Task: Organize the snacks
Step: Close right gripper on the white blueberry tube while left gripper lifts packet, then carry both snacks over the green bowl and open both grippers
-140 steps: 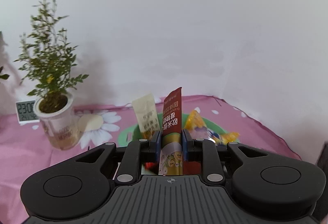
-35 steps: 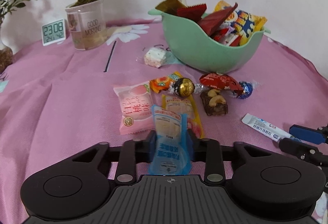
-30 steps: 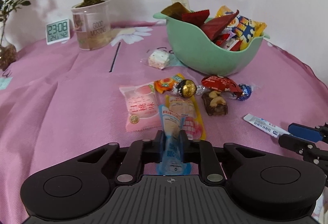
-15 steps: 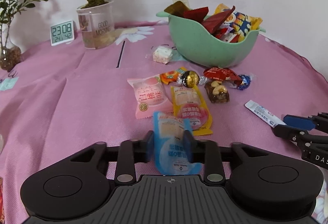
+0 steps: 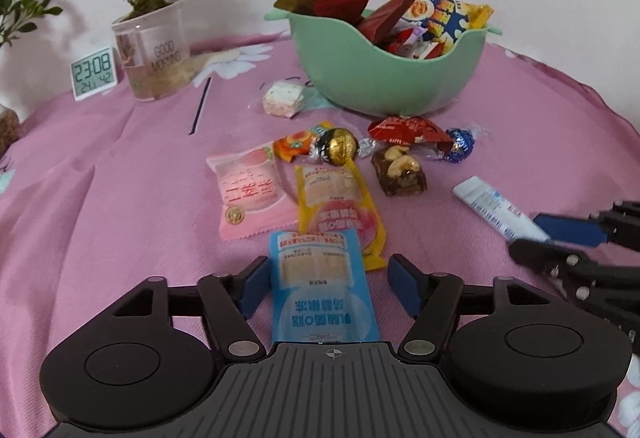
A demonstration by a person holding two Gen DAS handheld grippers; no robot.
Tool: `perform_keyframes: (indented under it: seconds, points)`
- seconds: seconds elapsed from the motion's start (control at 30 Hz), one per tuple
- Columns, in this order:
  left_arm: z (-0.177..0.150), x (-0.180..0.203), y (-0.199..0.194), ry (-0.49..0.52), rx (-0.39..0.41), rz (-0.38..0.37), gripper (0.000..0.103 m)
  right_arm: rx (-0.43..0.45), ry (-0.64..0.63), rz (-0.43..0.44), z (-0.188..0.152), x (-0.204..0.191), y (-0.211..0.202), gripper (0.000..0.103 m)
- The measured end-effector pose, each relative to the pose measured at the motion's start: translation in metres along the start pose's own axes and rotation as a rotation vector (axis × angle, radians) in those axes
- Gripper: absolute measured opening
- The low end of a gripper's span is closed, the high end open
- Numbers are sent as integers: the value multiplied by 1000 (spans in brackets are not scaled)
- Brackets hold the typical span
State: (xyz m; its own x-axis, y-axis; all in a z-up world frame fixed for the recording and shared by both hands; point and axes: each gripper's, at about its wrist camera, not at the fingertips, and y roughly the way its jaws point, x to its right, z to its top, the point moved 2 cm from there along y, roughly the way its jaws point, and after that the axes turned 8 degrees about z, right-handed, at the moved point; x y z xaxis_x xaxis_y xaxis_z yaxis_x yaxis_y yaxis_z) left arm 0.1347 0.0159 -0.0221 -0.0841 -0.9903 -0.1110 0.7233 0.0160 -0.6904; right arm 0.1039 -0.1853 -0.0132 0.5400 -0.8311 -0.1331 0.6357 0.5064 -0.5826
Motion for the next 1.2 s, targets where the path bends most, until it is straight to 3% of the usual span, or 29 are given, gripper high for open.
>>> perform_keyframes:
  seconds: [0.1,0.17,0.4,0.5,0.8,1.03,1.2]
  points:
    - [1,0,-3,-7,16,-7,103,10,-8,-1,-2,-2,-2,33]
    - [1,0,-7,1,37,-3,94,17,5,9,-3,0,-6,32]
    - [0,-5,-26,-19,66,-16,87,89,41,26,6,7,-28,32]
    - [4,-10,-36,-34,84,-28,73,127,46,41,14,7,-38,32]
    - [19,-24,-63,-78,164,-60,72,241,52,77,46,10,-58,32]
    - [27,-28,-76,-79,193,-66,72,269,71,71,54,18,-57,32]
    - [52,-32,-86,-88,232,-98,72,289,69,70,71,24,-55,32]
